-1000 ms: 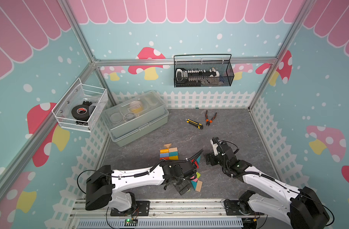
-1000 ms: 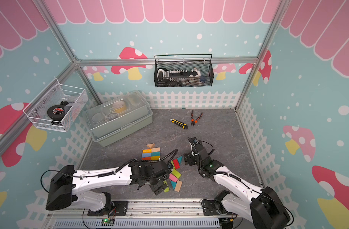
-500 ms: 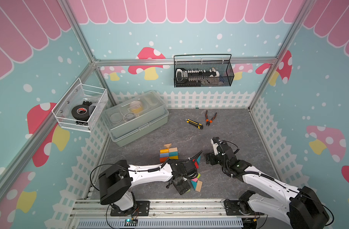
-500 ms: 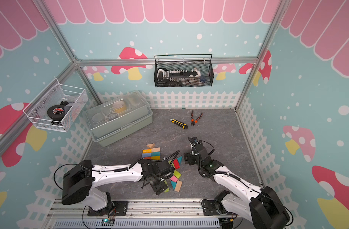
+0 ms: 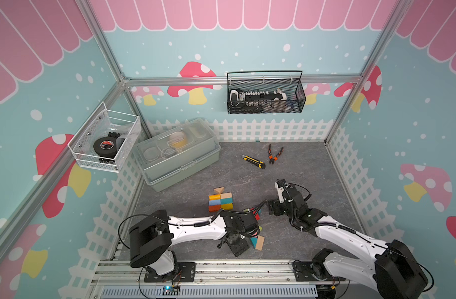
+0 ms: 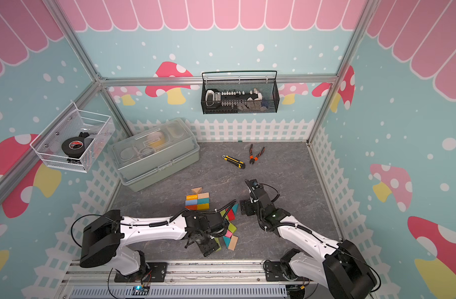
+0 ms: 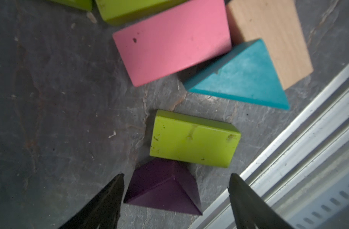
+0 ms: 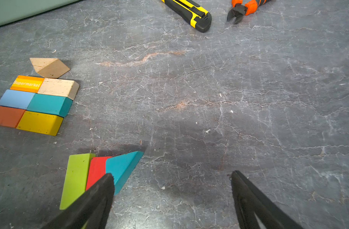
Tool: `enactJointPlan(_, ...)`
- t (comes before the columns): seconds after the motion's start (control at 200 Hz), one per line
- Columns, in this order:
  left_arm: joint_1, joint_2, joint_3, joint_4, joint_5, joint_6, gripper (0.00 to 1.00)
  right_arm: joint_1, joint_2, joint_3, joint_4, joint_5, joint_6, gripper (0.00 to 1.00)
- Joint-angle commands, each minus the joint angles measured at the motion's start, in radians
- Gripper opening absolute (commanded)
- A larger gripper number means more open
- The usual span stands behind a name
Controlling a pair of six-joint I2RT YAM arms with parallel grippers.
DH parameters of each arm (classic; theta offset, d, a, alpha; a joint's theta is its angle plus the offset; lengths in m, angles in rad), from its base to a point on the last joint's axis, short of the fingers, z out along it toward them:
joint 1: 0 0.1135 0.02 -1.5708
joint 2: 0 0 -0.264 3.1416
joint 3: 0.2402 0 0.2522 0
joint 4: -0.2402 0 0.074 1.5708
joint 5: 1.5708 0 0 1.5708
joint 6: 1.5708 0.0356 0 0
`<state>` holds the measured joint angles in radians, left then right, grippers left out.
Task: Assemble a piece of candy with building blocks
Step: Pick up the building block from the center of the board.
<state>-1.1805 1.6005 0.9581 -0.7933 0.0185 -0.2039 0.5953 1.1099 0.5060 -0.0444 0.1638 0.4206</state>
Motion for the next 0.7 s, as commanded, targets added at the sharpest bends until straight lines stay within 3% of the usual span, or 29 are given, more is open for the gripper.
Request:
enactJointPlan(0.0,-0.01,0.012,0.013,-0.02,-0.022,-0.019,0.81,-0.005,0.012,-0.005,0.012,0.005,0.015,0.92)
enactJointPlan(0.695,-0.036,0.017,-0.002,-0.027,-0.069,-0.067,0.67,-0.006,0.039,0.003,0.012,-0.001,0.017,0.91)
